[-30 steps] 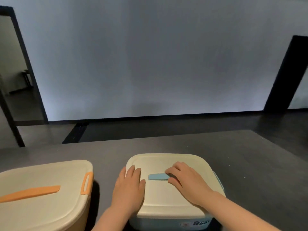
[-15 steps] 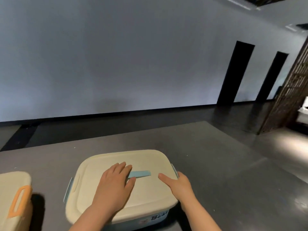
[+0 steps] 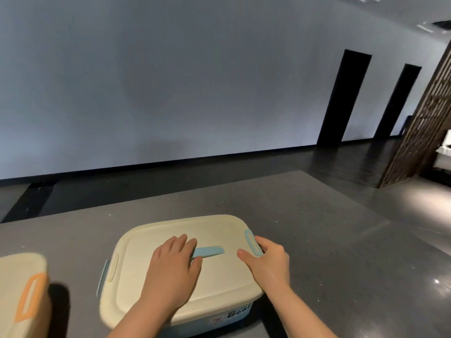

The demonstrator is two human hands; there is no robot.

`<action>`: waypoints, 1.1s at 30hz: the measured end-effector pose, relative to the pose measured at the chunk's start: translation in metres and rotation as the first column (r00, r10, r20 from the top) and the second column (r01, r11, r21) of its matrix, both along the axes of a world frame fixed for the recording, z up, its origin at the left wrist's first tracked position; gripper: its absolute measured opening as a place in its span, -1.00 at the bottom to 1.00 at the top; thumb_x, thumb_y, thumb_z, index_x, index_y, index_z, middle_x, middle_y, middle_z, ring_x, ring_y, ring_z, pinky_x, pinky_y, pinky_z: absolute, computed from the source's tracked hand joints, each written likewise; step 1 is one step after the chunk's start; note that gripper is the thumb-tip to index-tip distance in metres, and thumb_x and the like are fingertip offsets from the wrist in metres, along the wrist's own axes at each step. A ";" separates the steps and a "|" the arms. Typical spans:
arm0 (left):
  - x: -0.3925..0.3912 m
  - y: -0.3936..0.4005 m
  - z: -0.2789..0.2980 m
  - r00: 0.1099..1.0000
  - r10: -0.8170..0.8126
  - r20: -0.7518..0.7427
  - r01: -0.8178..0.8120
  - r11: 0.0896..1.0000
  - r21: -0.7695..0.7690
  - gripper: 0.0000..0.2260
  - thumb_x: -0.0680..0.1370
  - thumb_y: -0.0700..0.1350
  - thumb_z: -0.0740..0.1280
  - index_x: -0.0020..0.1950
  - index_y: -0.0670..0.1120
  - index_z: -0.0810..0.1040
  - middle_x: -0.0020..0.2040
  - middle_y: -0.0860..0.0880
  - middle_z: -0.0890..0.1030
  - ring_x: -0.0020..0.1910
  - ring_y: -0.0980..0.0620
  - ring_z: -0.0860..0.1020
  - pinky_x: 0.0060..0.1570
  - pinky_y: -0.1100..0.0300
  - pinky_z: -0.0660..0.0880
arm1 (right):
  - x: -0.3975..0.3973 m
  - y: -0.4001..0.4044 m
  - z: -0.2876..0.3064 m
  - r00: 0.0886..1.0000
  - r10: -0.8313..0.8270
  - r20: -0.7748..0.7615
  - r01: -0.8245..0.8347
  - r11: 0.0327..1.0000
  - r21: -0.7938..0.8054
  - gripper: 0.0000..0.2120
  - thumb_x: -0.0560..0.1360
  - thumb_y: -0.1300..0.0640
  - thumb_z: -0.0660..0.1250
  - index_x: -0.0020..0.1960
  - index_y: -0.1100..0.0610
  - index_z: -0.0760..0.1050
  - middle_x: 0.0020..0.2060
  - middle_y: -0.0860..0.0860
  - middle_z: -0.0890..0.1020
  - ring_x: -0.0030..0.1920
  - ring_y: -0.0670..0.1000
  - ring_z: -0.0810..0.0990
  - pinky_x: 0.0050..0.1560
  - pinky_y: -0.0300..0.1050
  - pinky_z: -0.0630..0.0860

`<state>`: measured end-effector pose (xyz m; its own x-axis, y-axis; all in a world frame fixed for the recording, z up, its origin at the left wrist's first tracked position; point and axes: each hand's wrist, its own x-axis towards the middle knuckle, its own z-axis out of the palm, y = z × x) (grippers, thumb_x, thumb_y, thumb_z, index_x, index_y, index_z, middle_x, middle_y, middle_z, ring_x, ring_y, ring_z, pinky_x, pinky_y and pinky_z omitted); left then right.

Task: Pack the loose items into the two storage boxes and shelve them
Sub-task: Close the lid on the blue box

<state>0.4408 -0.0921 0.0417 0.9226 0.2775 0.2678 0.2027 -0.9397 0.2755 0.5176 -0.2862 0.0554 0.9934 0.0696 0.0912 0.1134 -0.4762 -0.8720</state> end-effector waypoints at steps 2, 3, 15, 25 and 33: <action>0.000 -0.001 0.001 1.000 -0.008 0.024 0.008 1.000 -0.012 -0.59 0.60 0.16 0.03 0.43 0.13 0.30 0.46 0.12 0.29 0.42 0.03 0.23 0.41 0.11 0.14 | -0.002 0.002 0.005 1.000 0.020 0.014 -0.018 0.994 -0.108 -0.63 0.43 -0.02 0.45 0.22 -0.01 0.56 -0.04 -0.17 0.66 -0.06 -0.17 0.61 -0.15 -0.27 0.53; -0.001 -0.001 0.002 0.999 -0.011 0.043 0.012 0.999 -0.037 -0.61 0.60 0.14 0.05 0.40 0.13 0.32 0.44 0.13 0.31 0.40 0.05 0.25 0.39 0.13 0.16 | -0.004 0.004 0.005 0.999 0.035 0.020 -0.029 0.973 -0.227 -0.60 0.49 -0.04 0.37 0.31 0.00 0.48 0.09 -0.11 0.63 0.06 -0.08 0.59 -0.02 -0.18 0.53; -0.082 0.066 0.000 0.893 0.448 -0.044 -0.350 0.628 -0.695 -0.47 0.54 0.09 0.26 0.46 -0.04 0.24 0.37 -0.05 0.41 0.32 -0.04 0.40 0.32 0.01 0.34 | -0.047 0.099 0.003 0.678 0.734 -0.041 -0.484 0.404 -0.776 -0.47 0.58 -0.29 -0.13 0.52 -0.30 -0.15 0.56 -0.12 -0.19 0.54 -0.06 -0.27 0.49 0.13 -0.33; -0.084 0.057 0.004 0.837 0.541 0.087 -0.217 0.473 -0.854 -0.53 0.47 -0.10 0.41 0.37 0.01 0.42 -0.09 0.32 0.46 -0.13 0.36 0.46 -0.35 0.49 0.35 | -0.041 0.109 0.002 0.669 0.743 -0.015 -0.515 0.449 -0.730 -0.48 0.54 -0.34 -0.09 0.49 -0.33 -0.01 0.55 -0.21 -0.05 0.54 -0.13 -0.17 0.51 0.08 -0.27; -0.087 0.057 0.010 0.864 0.491 0.107 -0.276 0.642 -0.716 -0.49 0.48 -0.04 0.40 0.42 0.01 0.38 0.09 0.18 0.59 -0.09 0.29 0.50 -0.18 0.51 0.34 | -0.039 0.109 -0.004 0.666 0.746 0.008 -0.504 0.458 -0.732 -0.47 0.54 -0.34 -0.10 0.49 -0.32 -0.02 0.55 -0.20 -0.07 0.53 -0.12 -0.19 0.50 0.07 -0.29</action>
<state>0.3536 -0.0355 0.0517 0.6084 0.7891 0.0853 0.3185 -0.3412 0.8844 0.4785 -0.1777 0.0510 0.5768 0.8167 0.0187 0.7947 -0.5557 -0.2442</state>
